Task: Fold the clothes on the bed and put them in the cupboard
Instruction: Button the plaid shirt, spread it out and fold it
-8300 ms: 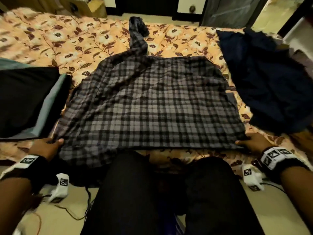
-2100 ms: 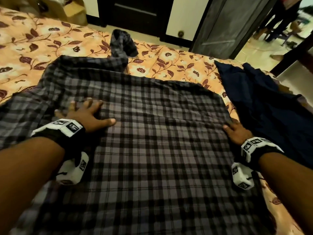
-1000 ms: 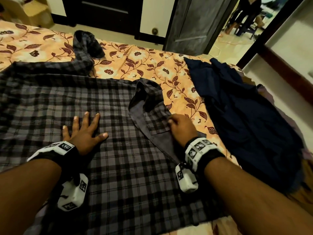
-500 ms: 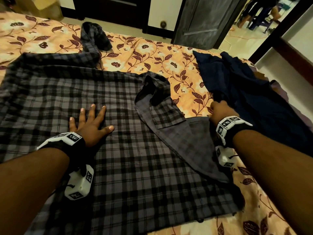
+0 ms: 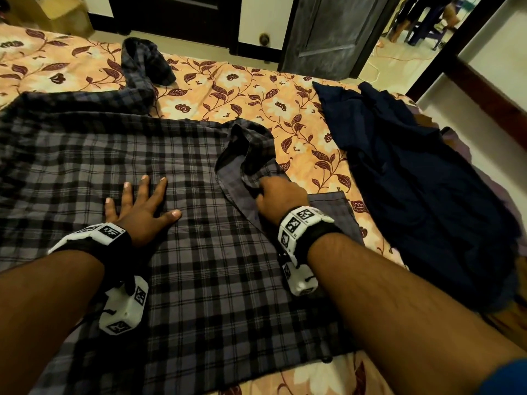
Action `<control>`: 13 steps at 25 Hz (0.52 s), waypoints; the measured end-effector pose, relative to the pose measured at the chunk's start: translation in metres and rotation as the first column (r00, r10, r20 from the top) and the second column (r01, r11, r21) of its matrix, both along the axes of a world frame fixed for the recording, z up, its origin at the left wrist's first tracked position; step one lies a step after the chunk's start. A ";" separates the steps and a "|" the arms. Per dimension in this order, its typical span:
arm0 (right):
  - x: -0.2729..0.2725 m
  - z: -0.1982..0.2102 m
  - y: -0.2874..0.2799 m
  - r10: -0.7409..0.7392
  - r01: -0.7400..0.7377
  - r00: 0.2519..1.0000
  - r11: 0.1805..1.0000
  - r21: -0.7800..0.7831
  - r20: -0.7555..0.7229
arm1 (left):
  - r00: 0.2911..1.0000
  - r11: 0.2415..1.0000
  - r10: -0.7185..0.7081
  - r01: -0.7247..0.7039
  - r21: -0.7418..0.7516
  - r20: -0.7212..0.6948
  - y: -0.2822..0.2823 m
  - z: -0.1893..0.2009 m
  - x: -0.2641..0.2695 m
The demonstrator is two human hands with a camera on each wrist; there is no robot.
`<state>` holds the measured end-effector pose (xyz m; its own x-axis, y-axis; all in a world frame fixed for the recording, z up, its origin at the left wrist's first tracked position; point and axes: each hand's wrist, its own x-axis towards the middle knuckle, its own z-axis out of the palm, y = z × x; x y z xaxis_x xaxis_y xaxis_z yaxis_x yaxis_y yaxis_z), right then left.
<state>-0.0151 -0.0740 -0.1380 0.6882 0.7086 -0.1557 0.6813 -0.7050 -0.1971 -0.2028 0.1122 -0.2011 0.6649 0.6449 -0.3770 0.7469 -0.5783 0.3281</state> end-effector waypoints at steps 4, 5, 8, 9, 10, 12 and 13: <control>0.047 0.022 -0.041 -0.399 0.415 0.909 0.845 0.338 -0.118 | 1.000 1.000 -0.006 0.006 0.013 0.003 0.000 -0.002 0.001; 0.061 0.024 -0.057 -0.482 0.490 0.869 0.802 0.340 -0.115 | 1.000 1.000 -0.007 0.007 0.020 0.004 0.000 -0.002 0.001; 0.095 0.011 -0.089 -0.616 0.632 0.774 0.745 0.212 -0.142 | 1.000 1.000 -0.016 0.016 0.021 0.011 0.000 0.000 0.000; 0.101 0.004 -0.094 -0.634 0.652 0.758 0.744 0.147 -0.152 | 1.000 1.000 -0.017 0.017 0.017 0.013 -0.001 0.001 -0.001; 0.107 -0.002 -0.097 -0.645 0.661 0.749 0.742 0.106 -0.153 | 1.000 1.000 -0.016 0.016 0.017 0.010 -0.001 0.000 -0.001; 0.116 -0.007 -0.098 -0.632 0.642 0.760 0.766 0.024 -0.148 | 1.000 1.000 -0.004 0.004 0.018 -0.006 -0.003 0.001 0.000; 0.120 -0.007 -0.097 -0.605 0.604 0.788 0.795 -0.044 -0.115 | 1.000 1.000 -0.001 0.002 0.030 -0.026 -0.001 0.002 0.001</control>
<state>0.1045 -0.1710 -0.1448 0.9521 0.1526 -0.2649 0.0874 -0.9662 -0.2425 -0.2018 0.1107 -0.1986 0.6564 0.6548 -0.3746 0.7538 -0.5888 0.2917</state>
